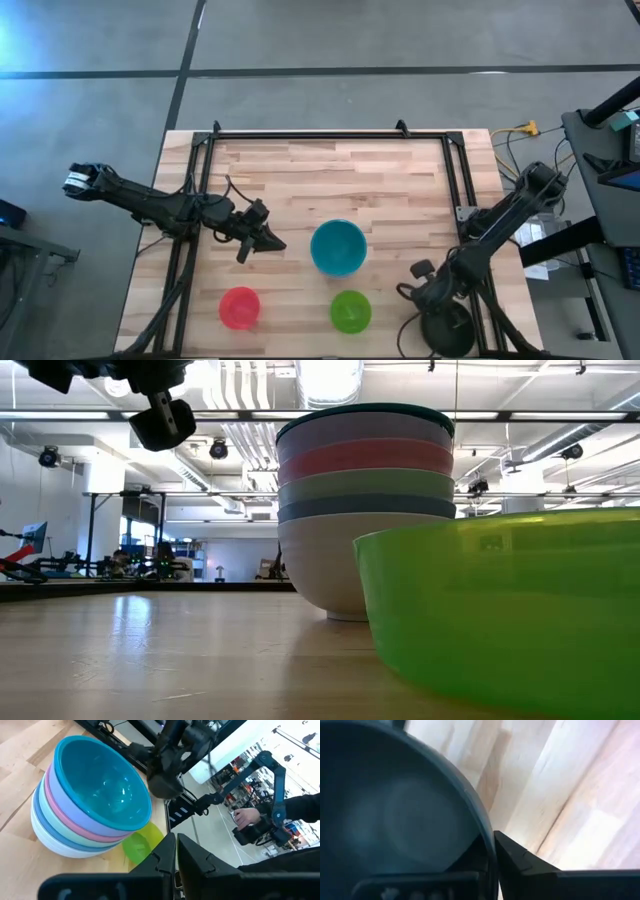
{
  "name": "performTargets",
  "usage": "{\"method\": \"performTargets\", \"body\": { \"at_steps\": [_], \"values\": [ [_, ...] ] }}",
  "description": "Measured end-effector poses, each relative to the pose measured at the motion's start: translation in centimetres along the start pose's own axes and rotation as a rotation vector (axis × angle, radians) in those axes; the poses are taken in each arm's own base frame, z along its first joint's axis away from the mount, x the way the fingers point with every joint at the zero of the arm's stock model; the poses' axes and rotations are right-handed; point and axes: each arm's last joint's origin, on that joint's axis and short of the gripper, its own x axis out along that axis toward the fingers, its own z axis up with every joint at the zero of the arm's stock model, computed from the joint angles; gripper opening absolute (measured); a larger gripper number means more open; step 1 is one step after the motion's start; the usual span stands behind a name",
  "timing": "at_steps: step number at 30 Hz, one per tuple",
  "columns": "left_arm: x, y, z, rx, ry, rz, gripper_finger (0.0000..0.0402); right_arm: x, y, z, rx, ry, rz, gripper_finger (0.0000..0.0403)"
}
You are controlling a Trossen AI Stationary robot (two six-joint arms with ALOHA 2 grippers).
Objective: Nest bowls inside each other
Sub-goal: Stack the black bowl on top of the blue bowl
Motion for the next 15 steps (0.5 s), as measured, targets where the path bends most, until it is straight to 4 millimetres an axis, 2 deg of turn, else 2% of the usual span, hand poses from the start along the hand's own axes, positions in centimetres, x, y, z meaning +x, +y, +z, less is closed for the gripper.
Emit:
{"method": "performTargets", "body": {
  "at_steps": [9, 12, 15],
  "values": [
    [0.0, 0.0, 0.0, 0.000, -0.002, 0.002, 0.0002, -7.6, -2.2, -0.6, 0.114, -0.261, 0.047, 0.0010],
    [0.0, 0.0, 0.0, 0.000, -0.003, 0.002, 0.0002, -10.4, -3.5, -0.2, 0.178, -0.433, 0.043, 0.0010],
    [0.0, 0.0, 0.1, 0.001, -0.006, 0.000, 0.0002, -13.3, -4.7, 1.1, 0.272, -0.711, 0.082, 0.0010]
  ]
}}
